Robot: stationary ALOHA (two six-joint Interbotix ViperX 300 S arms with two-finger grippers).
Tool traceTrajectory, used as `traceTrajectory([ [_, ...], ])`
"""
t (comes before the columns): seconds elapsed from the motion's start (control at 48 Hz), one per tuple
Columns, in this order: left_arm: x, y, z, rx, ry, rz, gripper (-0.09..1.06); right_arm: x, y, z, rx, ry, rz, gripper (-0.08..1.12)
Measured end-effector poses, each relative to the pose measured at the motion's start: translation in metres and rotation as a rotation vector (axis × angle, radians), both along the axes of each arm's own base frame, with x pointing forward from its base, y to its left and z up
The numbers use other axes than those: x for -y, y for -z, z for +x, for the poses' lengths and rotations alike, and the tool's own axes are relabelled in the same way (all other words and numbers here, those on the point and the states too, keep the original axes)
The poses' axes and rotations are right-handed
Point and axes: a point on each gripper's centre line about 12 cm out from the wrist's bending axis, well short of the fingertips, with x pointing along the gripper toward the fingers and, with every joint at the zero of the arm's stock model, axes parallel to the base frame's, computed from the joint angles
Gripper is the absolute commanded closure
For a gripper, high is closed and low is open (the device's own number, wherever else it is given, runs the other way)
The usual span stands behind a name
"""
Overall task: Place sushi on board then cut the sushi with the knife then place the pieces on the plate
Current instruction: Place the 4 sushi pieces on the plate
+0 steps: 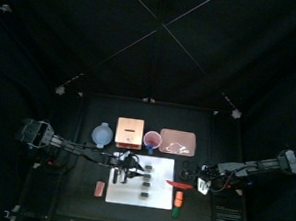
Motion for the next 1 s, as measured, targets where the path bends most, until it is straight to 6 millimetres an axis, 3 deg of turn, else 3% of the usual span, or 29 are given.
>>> traceTrajectory([
  [0.25,-0.02,-0.002,-0.003,0.059,-0.046,0.013,0.29,0.009,0.017,-0.009,-0.073,0.061,0.011,0.54],
  [0.542,-0.041,-0.012,-0.012,0.13,-0.09,0.03,0.3,0.013,0.02,-0.012,-0.081,0.084,0.015,0.33],
  [0.771,-0.049,-0.012,-0.016,0.173,-0.112,0.033,0.3,0.018,0.004,-0.009,-0.035,0.066,-0.031,0.32],
  [1.0,-0.057,-0.007,-0.025,0.174,-0.133,0.037,0.3,0.041,-0.019,0.02,0.19,0.057,-0.252,0.32],
])
